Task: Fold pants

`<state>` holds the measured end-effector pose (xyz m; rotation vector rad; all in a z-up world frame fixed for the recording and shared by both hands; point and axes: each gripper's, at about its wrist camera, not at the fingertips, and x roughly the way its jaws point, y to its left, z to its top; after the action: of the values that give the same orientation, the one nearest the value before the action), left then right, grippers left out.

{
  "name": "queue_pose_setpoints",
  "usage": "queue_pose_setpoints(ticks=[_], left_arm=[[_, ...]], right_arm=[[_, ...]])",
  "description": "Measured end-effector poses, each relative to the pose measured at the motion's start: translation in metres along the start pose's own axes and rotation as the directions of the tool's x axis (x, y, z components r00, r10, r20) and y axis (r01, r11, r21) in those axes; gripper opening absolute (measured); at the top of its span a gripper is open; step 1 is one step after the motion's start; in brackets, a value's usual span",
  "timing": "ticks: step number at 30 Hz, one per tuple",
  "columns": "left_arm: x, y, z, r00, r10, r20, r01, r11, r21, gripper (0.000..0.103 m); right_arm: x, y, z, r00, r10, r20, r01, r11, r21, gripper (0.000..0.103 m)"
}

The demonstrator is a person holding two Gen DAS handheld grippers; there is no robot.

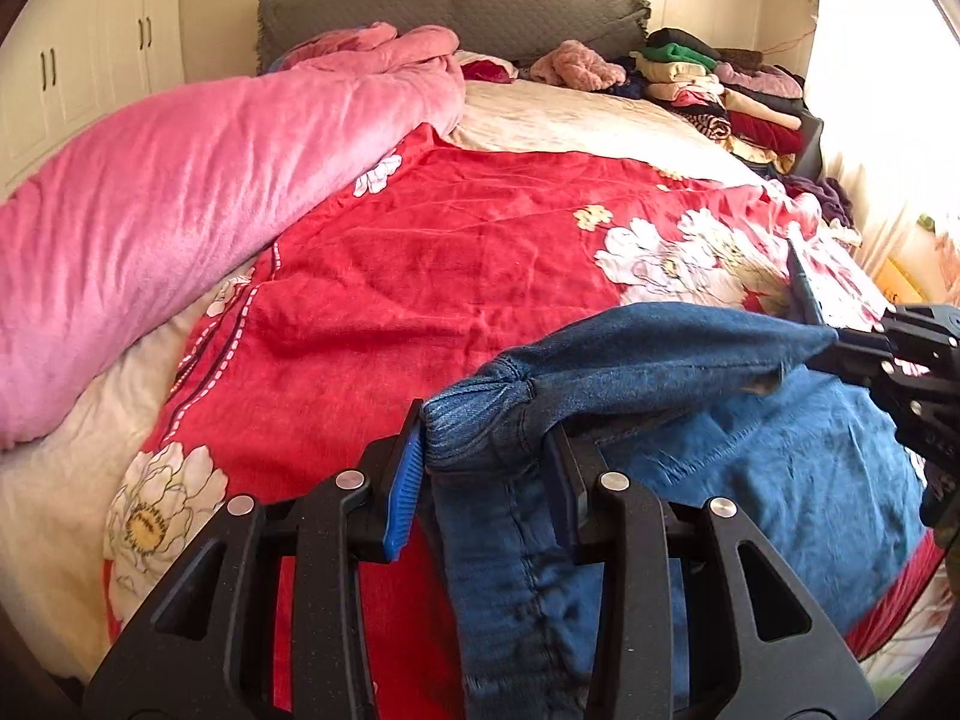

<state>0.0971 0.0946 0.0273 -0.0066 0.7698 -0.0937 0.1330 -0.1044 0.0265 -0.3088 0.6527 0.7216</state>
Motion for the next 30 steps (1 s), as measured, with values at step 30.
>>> queue_pose_setpoints(ticks=[30], left_arm=[[-0.060, -0.001, -0.092, 0.996, -0.008, -0.094, 0.005, 0.999, -0.037, 0.049]], right_arm=[[-0.022, 0.097, -0.091, 0.966, 0.160, -0.204, -0.172, 0.984, -0.041, 0.007]])
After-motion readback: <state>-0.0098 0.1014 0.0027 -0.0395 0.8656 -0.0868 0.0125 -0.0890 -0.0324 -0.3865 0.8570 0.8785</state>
